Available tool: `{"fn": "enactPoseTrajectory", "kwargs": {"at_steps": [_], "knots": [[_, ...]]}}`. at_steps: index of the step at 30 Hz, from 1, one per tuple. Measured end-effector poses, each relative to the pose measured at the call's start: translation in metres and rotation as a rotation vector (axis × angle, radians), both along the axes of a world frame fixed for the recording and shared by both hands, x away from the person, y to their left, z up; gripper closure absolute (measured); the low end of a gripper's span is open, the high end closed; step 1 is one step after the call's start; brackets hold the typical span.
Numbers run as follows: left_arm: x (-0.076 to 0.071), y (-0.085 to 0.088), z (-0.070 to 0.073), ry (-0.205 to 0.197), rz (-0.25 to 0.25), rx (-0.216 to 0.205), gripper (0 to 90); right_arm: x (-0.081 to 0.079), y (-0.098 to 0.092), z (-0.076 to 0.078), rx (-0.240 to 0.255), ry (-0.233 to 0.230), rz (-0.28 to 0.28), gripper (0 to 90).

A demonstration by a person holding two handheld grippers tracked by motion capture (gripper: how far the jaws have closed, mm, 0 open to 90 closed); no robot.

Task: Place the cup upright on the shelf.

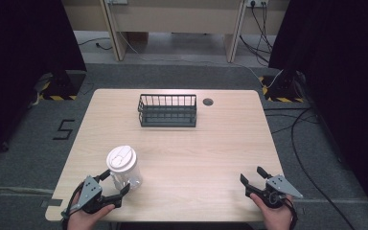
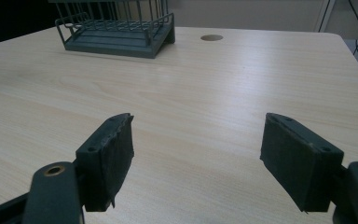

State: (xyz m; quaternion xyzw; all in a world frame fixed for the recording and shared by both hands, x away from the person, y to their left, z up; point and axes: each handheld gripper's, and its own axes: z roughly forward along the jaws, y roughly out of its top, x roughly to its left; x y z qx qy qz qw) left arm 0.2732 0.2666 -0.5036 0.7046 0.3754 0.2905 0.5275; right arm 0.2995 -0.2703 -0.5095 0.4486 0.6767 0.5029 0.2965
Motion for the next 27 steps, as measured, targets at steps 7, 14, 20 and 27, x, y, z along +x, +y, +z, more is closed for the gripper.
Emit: {"fn": "enactPoseTrajectory", "kwargs": {"at_steps": [7, 14, 20, 27], "knots": [[0.009, -0.004, 0.000, 0.006, -0.003, -0.007, 14.3, 0.000, 0.002, -0.001, 0.009, 0.009, 0.002, 25.9], [0.015, -0.008, -0.003, 0.007, 0.001, -0.013, 14.0, 0.001, 0.003, -0.002, 0.001, 0.013, 0.010, 25.9], [0.018, -0.011, -0.002, 0.002, 0.000, -0.020, 14.2, 0.000, 0.004, -0.003, 0.004, 0.025, 0.011, 25.9], [0.024, -0.015, -0.002, 0.001, -0.003, -0.027, 14.5, 0.001, 0.005, -0.004, 0.001, 0.031, 0.016, 25.9]]}}
